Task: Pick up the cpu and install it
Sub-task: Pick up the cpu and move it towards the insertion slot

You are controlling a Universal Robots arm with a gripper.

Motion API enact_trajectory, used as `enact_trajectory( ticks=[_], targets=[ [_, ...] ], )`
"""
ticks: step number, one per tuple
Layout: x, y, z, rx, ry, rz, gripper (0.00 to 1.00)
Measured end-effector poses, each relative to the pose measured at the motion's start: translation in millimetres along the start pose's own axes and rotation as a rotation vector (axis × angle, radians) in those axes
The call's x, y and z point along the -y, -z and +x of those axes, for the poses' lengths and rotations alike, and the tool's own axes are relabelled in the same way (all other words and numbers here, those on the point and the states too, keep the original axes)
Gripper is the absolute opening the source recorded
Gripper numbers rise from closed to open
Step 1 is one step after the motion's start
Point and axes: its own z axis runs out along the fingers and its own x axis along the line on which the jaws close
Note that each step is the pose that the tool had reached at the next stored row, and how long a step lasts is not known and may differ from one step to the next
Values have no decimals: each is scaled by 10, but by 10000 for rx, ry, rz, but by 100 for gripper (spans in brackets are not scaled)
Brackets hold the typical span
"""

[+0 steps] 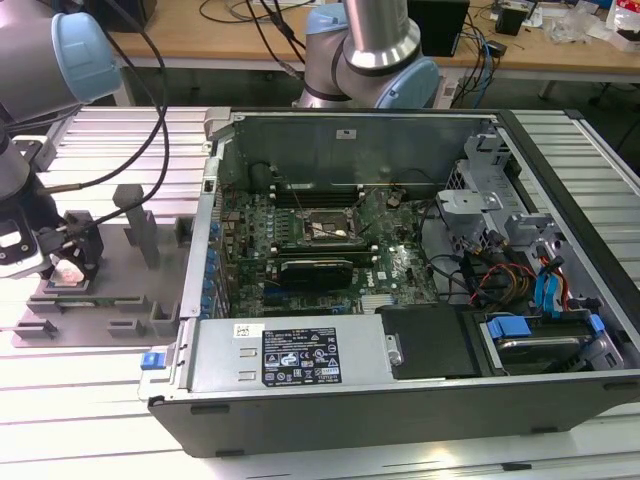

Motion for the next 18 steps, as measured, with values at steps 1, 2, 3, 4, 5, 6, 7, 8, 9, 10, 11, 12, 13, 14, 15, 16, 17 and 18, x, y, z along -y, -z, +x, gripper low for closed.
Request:
enact_trajectory(
  ticks=[1, 2, 3, 4, 5, 6, 7, 8, 9, 10, 11, 12, 13, 14, 15, 16, 17, 18],
  targets=[
    [-1, 3, 0, 2, 0, -2, 66],
    [-1, 13, -1, 3, 0, -2, 66],
    [-1, 16, -1, 1, 0, -1, 66],
    [-1, 18, -1, 1, 0, -1, 66],
    [-1, 18, -1, 1, 0, -2, 66],
    [-1, 20, -1, 1, 0, -1, 66],
    [-1, 21, -1, 0, 0, -1, 66],
    [-1, 23, -1, 1, 0, -1, 58],
    [-1, 25, -1, 0, 0, 0, 58],
    [-1, 26, -1, 1, 0, -1, 55],
    [-1, 27, -1, 0, 0, -1, 55],
    [-1, 28, -1, 0, 0, -1, 55],
    [-2, 31, -1, 1, 0, -1, 55],
    [-1, 43, 0, -4, 0, 3, 55],
    [-2, 56, -1, -4, 0, 3, 55],
    [-4, 84, -2, -1, 0, -1, 55],
    [-5, 102, -3, -1, -1, 0, 55],
    [-5, 118, -3, -1, 0, 0, 55]
  ],
)
